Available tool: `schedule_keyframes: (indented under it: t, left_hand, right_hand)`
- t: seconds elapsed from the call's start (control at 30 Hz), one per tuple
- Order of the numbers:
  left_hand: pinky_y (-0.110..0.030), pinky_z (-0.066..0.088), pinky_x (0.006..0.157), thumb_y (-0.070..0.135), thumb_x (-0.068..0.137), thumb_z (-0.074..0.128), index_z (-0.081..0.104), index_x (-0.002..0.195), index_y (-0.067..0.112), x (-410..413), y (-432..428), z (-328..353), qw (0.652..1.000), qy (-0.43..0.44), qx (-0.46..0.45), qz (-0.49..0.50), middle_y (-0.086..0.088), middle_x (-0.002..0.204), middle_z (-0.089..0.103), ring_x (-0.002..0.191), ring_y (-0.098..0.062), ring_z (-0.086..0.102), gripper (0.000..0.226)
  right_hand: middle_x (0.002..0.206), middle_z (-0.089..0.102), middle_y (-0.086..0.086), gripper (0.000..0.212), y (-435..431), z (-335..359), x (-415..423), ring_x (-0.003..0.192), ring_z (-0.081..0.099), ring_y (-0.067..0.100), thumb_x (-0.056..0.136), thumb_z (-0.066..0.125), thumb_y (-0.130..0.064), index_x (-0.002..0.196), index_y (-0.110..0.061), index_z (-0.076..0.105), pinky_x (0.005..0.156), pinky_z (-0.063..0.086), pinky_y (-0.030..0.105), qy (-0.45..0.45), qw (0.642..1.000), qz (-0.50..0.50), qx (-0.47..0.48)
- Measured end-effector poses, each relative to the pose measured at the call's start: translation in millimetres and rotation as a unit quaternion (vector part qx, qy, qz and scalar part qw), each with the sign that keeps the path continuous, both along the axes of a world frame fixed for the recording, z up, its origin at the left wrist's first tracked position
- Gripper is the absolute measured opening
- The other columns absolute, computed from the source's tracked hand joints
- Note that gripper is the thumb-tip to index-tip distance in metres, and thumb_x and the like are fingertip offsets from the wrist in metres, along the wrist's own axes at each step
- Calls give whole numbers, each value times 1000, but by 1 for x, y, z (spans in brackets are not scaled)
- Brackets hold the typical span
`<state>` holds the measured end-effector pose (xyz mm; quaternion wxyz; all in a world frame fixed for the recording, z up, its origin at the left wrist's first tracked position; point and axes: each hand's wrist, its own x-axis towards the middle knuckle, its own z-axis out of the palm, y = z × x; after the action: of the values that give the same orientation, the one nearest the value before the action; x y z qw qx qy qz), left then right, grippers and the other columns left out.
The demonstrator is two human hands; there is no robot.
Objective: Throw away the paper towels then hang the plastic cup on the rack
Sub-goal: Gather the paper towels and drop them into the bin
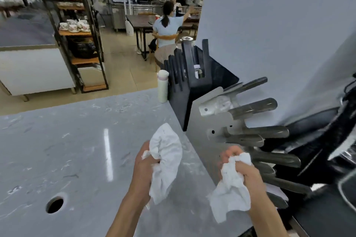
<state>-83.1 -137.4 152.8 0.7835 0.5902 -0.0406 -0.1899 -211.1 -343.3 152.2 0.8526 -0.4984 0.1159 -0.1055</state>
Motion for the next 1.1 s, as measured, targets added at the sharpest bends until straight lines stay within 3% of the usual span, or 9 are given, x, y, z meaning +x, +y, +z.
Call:
schedule_keyframes:
  t: [0.13,0.27,0.5,0.67,0.8,0.9,0.93,1.0,1.1]
  left_hand:
    - [-34,49,72,32,81,58,68,91,20,-41,-59,29,992,18,-52,-112,-1,86,70,82,-22,64,18]
    - [-18,52,54,54,74,68,69,73,29,-92,-128,44,990,-46,-11,-136,8,68,68,62,-7,66,25]
    - [-21,58,62,20,81,65,66,97,25,-198,-255,52,977,-43,-112,-176,10,100,78,83,-10,74,16]
    - [-19,56,54,-11,91,50,66,71,23,-267,-315,47,983,-10,-133,-122,8,83,75,71,-7,72,42]
    - [-15,54,59,27,91,62,68,93,30,-316,-334,34,948,-119,-75,-286,8,92,75,72,-3,70,7]
    - [-23,59,66,41,85,68,56,110,35,-331,-336,21,897,-71,-72,-431,5,98,76,83,-13,76,28]
    - [-25,60,68,40,83,71,54,109,37,-336,-338,16,888,-62,-70,-450,8,99,76,86,-12,76,32]
    - [-27,60,68,31,81,75,55,104,35,-341,-339,8,900,-50,-68,-428,6,96,75,84,-12,75,31]
    - [-31,52,59,15,78,66,55,93,32,-341,-353,-2,946,-37,-36,-319,-5,80,64,69,-21,62,25]
  right_hand:
    - [82,63,4,52,-49,18,-61,69,62,17,72,72,-16,123,-18,59,62,52,30,-56,990,-43,123]
    - [59,51,1,22,-91,35,-116,47,51,11,72,79,-18,87,-16,63,43,45,24,10,989,-144,15]
    - [78,62,10,35,-141,24,-204,66,60,25,71,65,7,92,-20,74,63,57,47,59,969,-241,6]
    - [67,75,-11,14,-142,24,-242,59,69,-3,72,62,-11,83,-18,68,50,53,13,141,931,-316,-117]
    - [72,62,-21,42,-151,23,-268,64,59,-26,93,59,6,85,-35,53,60,44,-4,162,873,-415,-200]
    - [65,68,-17,11,-160,27,-281,62,64,-10,85,65,-34,84,-24,61,54,46,3,158,820,-497,-235]
    - [67,69,-12,29,-164,28,-286,60,65,-2,73,66,-46,83,-19,62,53,47,7,148,811,-520,-224]
    - [75,73,-6,32,-169,25,-299,65,69,5,63,67,-52,84,-28,66,55,52,12,155,802,-542,-197]
    - [87,76,-8,4,-184,24,-319,73,73,8,87,70,-37,90,-35,69,60,56,16,129,777,-593,-167]
